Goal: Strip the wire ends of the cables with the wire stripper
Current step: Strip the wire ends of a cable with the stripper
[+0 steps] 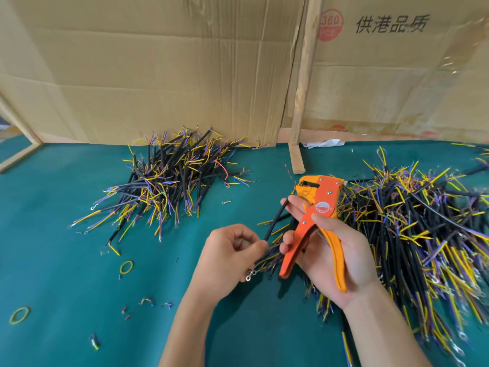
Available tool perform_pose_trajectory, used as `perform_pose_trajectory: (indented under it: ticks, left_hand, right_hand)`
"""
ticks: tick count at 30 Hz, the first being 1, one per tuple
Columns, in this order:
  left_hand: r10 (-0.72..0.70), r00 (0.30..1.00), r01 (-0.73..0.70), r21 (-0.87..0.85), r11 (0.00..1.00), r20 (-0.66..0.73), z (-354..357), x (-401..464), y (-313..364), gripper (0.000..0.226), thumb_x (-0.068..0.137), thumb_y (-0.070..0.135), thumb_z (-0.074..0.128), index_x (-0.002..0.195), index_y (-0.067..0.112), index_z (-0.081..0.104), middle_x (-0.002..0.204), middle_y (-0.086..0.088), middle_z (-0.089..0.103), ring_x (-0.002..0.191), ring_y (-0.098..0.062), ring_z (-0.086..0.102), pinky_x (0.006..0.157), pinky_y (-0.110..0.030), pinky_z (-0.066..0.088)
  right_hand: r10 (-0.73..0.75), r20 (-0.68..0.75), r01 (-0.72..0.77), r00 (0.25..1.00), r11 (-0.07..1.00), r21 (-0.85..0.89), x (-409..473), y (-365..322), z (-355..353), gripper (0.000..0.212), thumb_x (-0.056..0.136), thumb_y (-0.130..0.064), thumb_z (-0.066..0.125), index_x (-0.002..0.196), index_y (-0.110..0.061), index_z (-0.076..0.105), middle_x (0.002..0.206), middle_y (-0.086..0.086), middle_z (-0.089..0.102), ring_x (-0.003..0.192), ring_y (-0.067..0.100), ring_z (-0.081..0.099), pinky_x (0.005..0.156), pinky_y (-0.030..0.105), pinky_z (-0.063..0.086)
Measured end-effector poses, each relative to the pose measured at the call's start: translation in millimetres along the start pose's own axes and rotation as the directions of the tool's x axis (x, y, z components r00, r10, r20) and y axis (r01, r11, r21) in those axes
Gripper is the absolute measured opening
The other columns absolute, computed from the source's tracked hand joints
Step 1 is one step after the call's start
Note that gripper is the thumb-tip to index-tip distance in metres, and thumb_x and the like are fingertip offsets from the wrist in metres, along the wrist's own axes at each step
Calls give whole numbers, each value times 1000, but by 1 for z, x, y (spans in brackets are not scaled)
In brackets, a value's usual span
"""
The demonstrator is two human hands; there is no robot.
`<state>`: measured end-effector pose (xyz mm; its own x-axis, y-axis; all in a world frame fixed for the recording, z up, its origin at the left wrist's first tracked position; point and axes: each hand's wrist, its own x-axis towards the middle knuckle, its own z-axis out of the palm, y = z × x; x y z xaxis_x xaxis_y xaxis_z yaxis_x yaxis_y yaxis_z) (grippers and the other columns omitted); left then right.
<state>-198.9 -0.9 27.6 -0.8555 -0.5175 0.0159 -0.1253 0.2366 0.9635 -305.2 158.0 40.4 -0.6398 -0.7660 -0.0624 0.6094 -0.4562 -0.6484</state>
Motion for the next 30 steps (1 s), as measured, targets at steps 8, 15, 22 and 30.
perform_pose_trajectory:
  ticks: [8, 15, 22, 30]
  left_hand:
    - [21, 998, -26, -93, 995, -57, 3, 5, 6, 22, 80, 41, 69, 82, 19, 70, 64, 0, 60, 52, -13, 48, 44, -20, 36]
    - [101, 991, -124, -296, 947, -94, 8, 10, 10, 27, 102, 19, 54, 89, 12, 77, 89, -7, 77, 73, -14, 67, 73, -31, 49]
    - [-100, 916, -62, -383, 922, -389, 14, 18, 1, 13, 91, 8, 70, 86, 17, 78, 73, -3, 75, 65, -16, 72, 55, -30, 55]
    - [92, 826, -96, 23, 995, -556, 19, 17, 0, 22, 91, 10, 68, 88, 31, 70, 90, 13, 71, 49, -7, 65, 59, -22, 50]
  right_hand:
    - [62, 95, -54, 994, 995, -88, -2, 3, 6, 70, 75, -24, 80, 138, -1, 59, 145, 18, 56, 71, 31, 61, 71, 42, 55]
    - [201, 164, -162, 966, 962, -221, -2, 18, 18, 64, 75, -24, 80, 135, -7, 64, 124, 30, 42, 73, 34, 64, 72, 45, 55]
    - [108, 35, -101, 994, 982, -157, -2, 13, 18, 56, 79, -15, 71, 134, -7, 64, 133, 25, 63, 74, 37, 64, 74, 48, 58]
    - [177, -12, -176, 984, 963, -203, -3, 9, 18, 40, 93, -19, 64, 131, -10, 68, 97, 26, 67, 79, 39, 67, 82, 54, 58]
